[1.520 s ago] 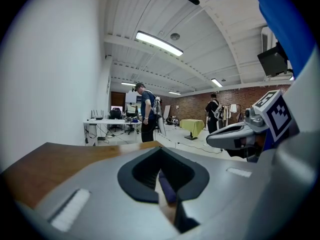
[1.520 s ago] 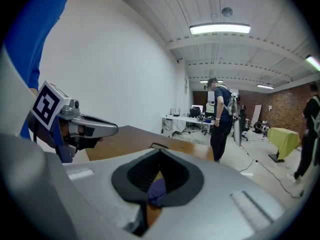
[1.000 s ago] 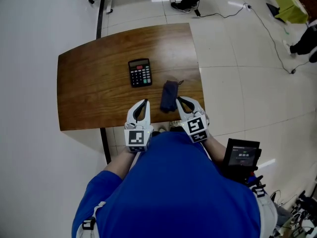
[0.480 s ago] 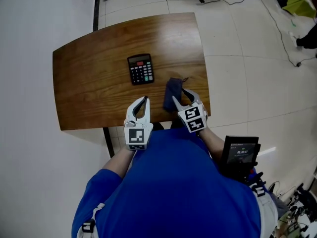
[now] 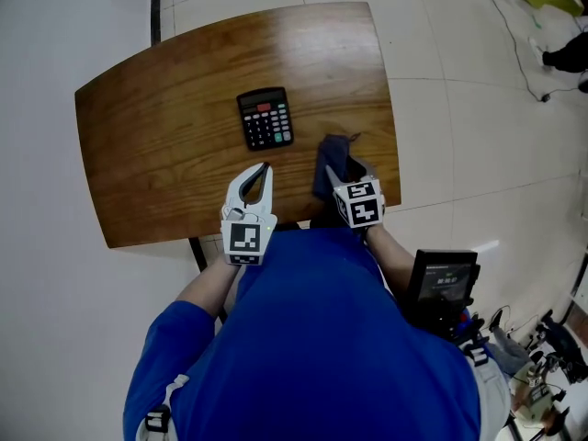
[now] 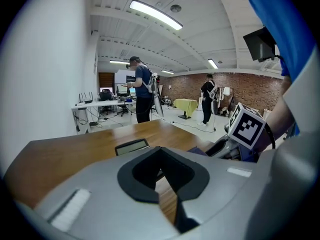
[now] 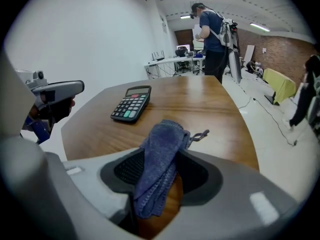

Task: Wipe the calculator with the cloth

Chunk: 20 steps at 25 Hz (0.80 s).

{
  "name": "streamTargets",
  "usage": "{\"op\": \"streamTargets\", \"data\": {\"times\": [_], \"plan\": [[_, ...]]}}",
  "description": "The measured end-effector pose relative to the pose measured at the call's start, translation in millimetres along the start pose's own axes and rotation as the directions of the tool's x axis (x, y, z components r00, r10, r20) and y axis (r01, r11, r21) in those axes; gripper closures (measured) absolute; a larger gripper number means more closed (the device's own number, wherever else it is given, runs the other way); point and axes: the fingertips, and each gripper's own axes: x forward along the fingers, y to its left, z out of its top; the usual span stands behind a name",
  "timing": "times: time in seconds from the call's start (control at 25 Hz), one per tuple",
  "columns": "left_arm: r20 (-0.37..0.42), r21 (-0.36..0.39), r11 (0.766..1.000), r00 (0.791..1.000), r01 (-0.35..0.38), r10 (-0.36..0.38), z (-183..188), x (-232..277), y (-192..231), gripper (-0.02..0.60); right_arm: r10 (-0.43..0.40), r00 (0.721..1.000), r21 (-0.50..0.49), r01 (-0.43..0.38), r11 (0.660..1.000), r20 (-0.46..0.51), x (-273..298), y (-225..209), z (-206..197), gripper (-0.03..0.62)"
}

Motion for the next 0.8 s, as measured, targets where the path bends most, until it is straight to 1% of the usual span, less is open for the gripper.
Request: {"op": "streamTargets", "data": {"times": [0.12, 0.2, 0.24, 0.28, 0.4, 0.48, 0.64, 0.8], "plan": [[-0.003, -0.002, 1.0, 1.0, 0.023, -0.023, -2, 5, 7, 0.575, -0.029, 0.999, 0.047, 0.03, 0.998, -0.032, 3, -4, -4, 0.391], [-0.003, -0.005, 0.999, 0.999, 0.034, -0.034, -2, 8, 10, 0.575, -0.045, 0.998, 0.079, 0.049, 0.996, -0.045, 3, -8, -6, 0.373], [-0.002, -0.006, 0.999, 0.999, 0.04, -0.04, -2, 9, 11, 0.575, -0.052, 0.997, 0.097, 0.057, 0.994, -0.051, 2, -10, -7, 0.353], [-0.001, -0.007, 0.999, 0.999, 0.046, -0.046, -2, 10, 12, 0.575, -0.055, 0.997, 0.116, 0.061, 0.991, -0.056, 1, -11, -9, 0.339], [0.0, -0.01, 0.998, 0.998, 0.059, -0.059, -5, 13, 14, 0.575, -0.04, 0.996, 0.161, 0.051, 0.986, -0.076, 4, -9, -15, 0.338], [-0.001, -0.01, 0.998, 0.998, 0.066, -0.066, -7, 14, 15, 0.575, -0.033, 0.996, 0.168, 0.048, 0.985, -0.086, 7, -5, -18, 0.338], [-0.001, -0.011, 0.997, 0.997, 0.078, -0.078, -7, 14, 15, 0.575, -0.043, 0.994, 0.148, 0.058, 0.987, -0.101, 10, -3, -18, 0.338], [-0.009, -0.014, 0.997, 0.997, 0.076, -0.076, -10, 13, 19, 0.575, -0.034, 0.995, 0.141, 0.047, 0.989, -0.095, 10, -3, -17, 0.344]]}}
